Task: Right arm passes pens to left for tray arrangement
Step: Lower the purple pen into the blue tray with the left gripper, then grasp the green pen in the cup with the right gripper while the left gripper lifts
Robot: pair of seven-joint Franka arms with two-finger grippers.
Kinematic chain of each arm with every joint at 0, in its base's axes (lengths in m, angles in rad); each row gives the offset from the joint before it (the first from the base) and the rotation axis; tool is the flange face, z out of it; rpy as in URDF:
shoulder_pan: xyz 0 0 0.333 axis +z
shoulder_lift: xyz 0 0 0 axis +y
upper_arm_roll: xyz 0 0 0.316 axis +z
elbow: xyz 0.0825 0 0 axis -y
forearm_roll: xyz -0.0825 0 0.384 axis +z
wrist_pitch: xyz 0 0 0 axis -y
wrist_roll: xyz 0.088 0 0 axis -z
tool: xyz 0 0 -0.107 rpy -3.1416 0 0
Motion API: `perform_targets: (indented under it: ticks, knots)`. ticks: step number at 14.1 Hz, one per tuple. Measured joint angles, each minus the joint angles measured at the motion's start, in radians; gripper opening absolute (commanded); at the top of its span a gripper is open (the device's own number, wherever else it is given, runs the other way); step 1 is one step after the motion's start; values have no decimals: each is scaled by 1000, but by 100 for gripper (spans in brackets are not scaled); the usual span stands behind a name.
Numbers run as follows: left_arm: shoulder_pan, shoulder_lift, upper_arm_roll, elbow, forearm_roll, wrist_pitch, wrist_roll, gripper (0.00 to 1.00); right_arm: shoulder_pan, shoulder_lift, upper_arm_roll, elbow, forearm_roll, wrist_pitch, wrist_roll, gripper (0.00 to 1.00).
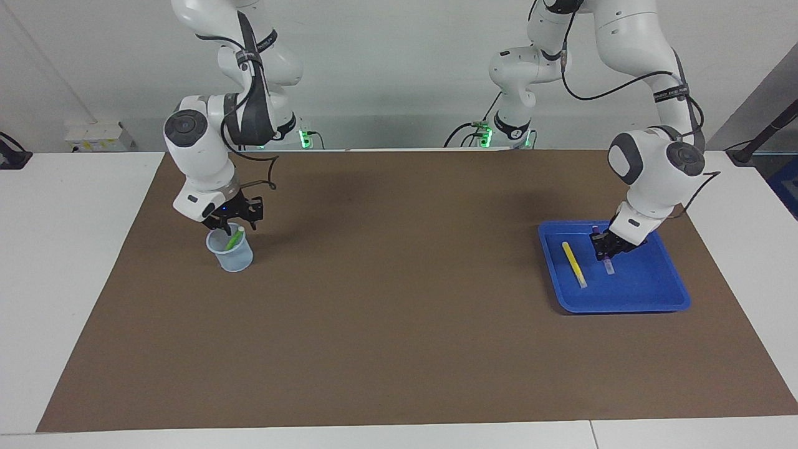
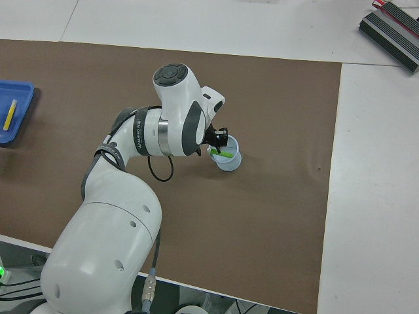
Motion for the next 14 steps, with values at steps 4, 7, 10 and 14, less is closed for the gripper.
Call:
perform_targets:
  ticks: [4, 7, 10, 14]
  knots:
    - [14, 49, 0, -10, 1, 51, 6, 0, -2, 2, 0, -2, -1, 2, 0, 32]
    - [17, 56, 0, -20, 1, 79, 9, 10, -5, 2, 0, -2, -9, 5, 0, 8]
    - [27, 56, -1, -25, 1, 103, 12, 24, -5, -4, 1, 6, -37, 5, -3, 0]
    - [45, 58, -1, -25, 1, 117, 17, 47, -9, -5, 1, 30, -40, -30, -45, 0]
